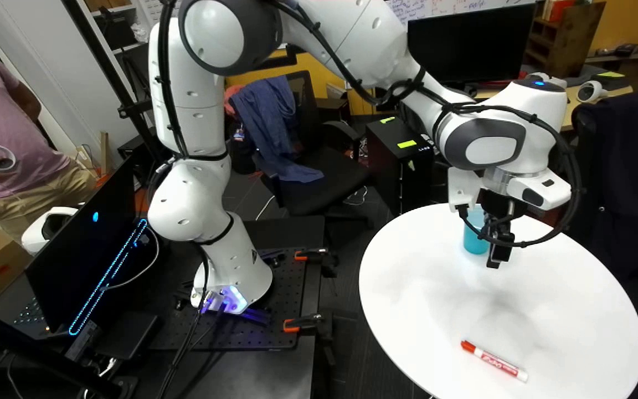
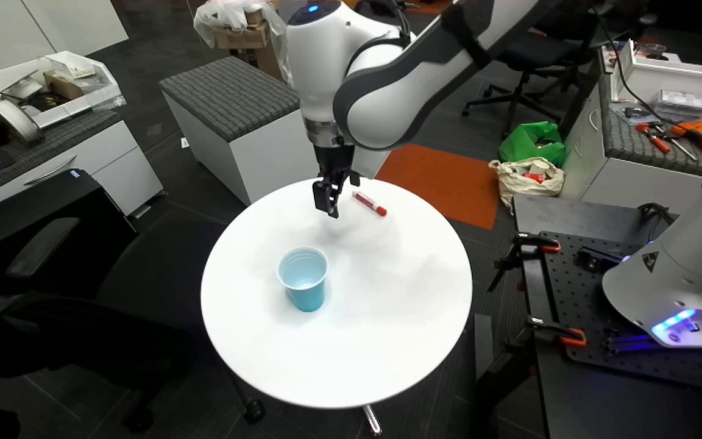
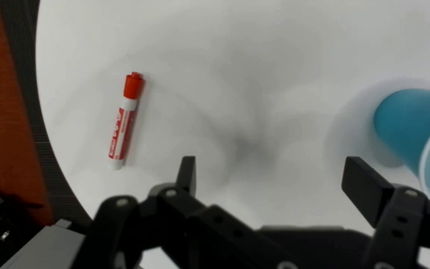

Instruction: Remove the marker from the cup and put it on the table

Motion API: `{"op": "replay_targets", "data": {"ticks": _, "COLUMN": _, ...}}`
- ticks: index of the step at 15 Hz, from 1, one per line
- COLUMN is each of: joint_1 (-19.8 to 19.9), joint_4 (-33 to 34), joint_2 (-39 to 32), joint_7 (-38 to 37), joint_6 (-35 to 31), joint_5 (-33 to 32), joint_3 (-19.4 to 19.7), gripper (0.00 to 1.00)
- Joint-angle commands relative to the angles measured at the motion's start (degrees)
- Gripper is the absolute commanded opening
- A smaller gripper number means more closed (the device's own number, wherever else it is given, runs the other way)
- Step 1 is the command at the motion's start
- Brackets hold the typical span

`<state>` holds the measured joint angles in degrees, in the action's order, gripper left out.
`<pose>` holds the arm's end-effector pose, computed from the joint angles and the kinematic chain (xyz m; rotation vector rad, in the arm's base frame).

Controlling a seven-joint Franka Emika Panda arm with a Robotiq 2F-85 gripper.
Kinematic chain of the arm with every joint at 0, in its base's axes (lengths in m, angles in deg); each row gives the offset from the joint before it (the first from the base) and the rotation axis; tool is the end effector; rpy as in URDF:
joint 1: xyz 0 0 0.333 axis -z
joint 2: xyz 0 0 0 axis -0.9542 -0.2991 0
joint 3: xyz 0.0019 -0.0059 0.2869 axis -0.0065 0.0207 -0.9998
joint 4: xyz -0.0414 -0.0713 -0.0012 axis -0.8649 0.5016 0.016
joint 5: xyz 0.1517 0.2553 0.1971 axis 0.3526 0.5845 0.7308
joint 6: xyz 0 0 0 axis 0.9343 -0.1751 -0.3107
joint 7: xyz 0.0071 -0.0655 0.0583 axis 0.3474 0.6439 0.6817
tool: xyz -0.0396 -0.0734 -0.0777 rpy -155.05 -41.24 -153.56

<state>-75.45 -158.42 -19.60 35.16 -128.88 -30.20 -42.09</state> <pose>0.5648 -0.0259 0.2669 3.0229 -0.3924 -0.0382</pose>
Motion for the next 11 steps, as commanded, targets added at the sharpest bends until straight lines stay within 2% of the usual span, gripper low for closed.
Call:
{"op": "replay_targets", "data": {"ticks": 1, "joint_1": 0.8, "joint_4": -1.0, "joint_2": 1.6, "joint_7": 1.5, "joint_6": 0.6, "joint_5": 0.5, "joint_3": -0.9, "gripper": 1.00}}
{"op": "replay_targets", "data": {"ticks": 4, "joint_1": 1.3, "joint_4": -3.2, "joint_2": 4.5, "joint_7": 3.1, "joint_6": 1.2, "joint_5": 1.1, "joint_3": -1.5, "gripper": 1.00}}
{"op": "replay_targets", "data": {"ticks": 11, "joint_1": 1.4, "joint_4": -3.8, "joint_2": 4.7, "joint_7": 3.1, "joint_6": 1.2, "joint_5": 1.1, "joint_3": -1.6, "gripper": 1.00}}
